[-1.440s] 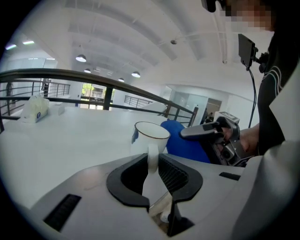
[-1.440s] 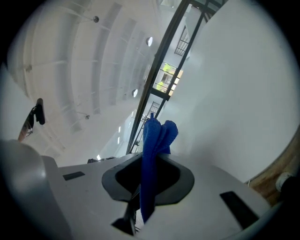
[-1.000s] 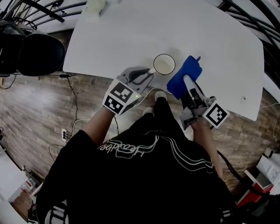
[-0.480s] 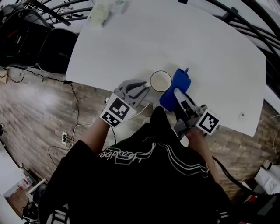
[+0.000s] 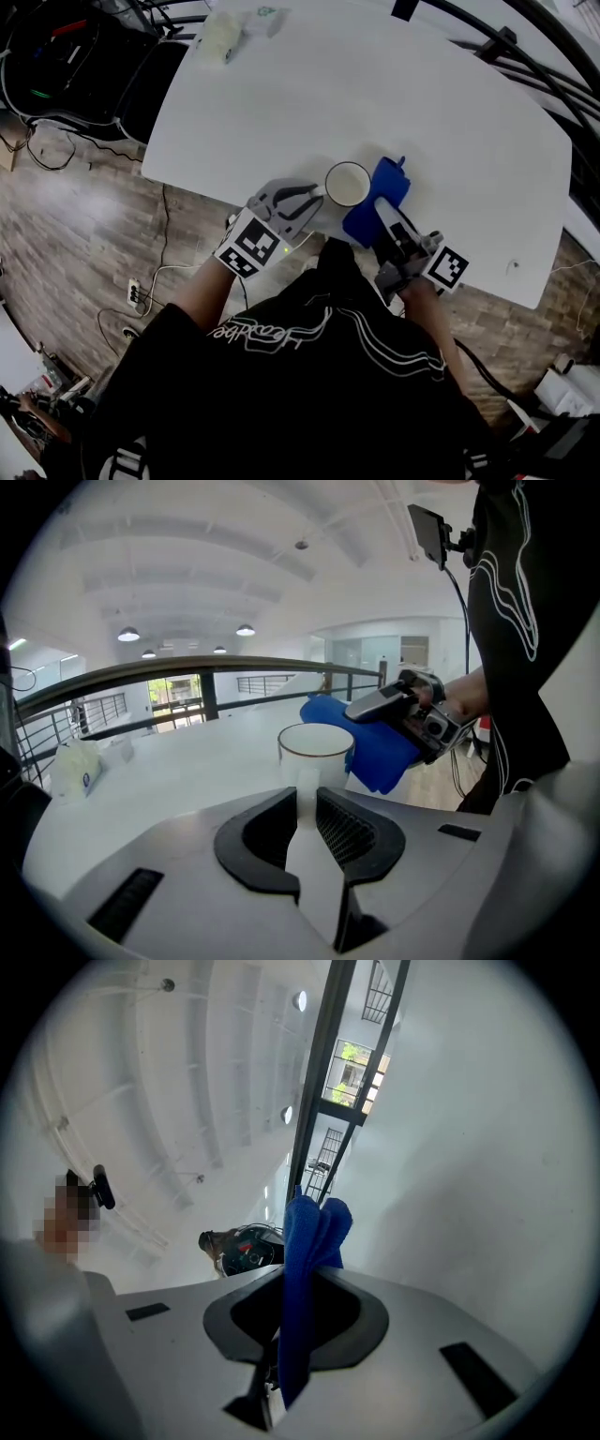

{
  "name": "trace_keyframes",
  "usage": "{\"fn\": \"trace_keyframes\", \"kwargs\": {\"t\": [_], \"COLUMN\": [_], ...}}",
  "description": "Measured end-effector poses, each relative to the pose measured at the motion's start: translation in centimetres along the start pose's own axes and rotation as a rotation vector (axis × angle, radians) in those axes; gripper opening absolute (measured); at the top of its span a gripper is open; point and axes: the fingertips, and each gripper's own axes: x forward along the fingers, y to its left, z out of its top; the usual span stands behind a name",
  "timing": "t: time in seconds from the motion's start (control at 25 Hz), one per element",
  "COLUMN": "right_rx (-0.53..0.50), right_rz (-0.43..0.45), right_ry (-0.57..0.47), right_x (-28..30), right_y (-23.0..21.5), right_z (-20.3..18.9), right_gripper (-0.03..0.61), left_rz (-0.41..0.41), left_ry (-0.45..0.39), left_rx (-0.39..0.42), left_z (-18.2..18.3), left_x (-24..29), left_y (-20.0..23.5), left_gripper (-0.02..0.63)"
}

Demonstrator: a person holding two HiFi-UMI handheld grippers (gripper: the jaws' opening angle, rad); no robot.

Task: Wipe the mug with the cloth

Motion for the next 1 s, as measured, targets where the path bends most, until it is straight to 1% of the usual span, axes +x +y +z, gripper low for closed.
{"fn": "trace_keyframes", "kwargs": {"t": [0.2, 0.44, 0.6, 0.68, 0.88, 1.0], "right_rx": [0.009, 0.016, -0.014, -0.022, -0.008, -0.03], "right_rz": [0.001, -0.045, -0.13, -0.162, -0.169, -0.145], "right_ry": [0.017, 0.065, 0.148, 0.168, 0.19, 0.18], "right_x": [0.5, 1.3, 2.1, 2.1, 2.1, 1.6], "right_y": [-0.6, -2.2, -3.8, -4.3, -4.5, -4.0], "right_z": [0.4, 1.0, 0.7, 0.7, 1.0, 2.4], "right_gripper": [0.048, 0.048, 0.048, 0.048, 0.048, 0.048], "left_rz": [-0.003, 0.005, 0.007, 0.006, 0.009, 0.018], "left_ry": [0.0, -0.011, -0.014, -0.009, -0.007, -0.002], "left_rx": [-0.002, -0.011, -0.016, -0.014, -0.015, 0.021], "left_z": [0.2, 0.8, 1.0, 1.2, 1.5, 1.6], "left_x": [0.1, 0.3, 0.5, 0.6, 0.7, 0.9], "left_y": [0.2, 0.6, 0.9, 1.0, 1.5, 1.7], "left_gripper": [0.071, 0.069, 0.069, 0.069, 0.069, 0.069]}}
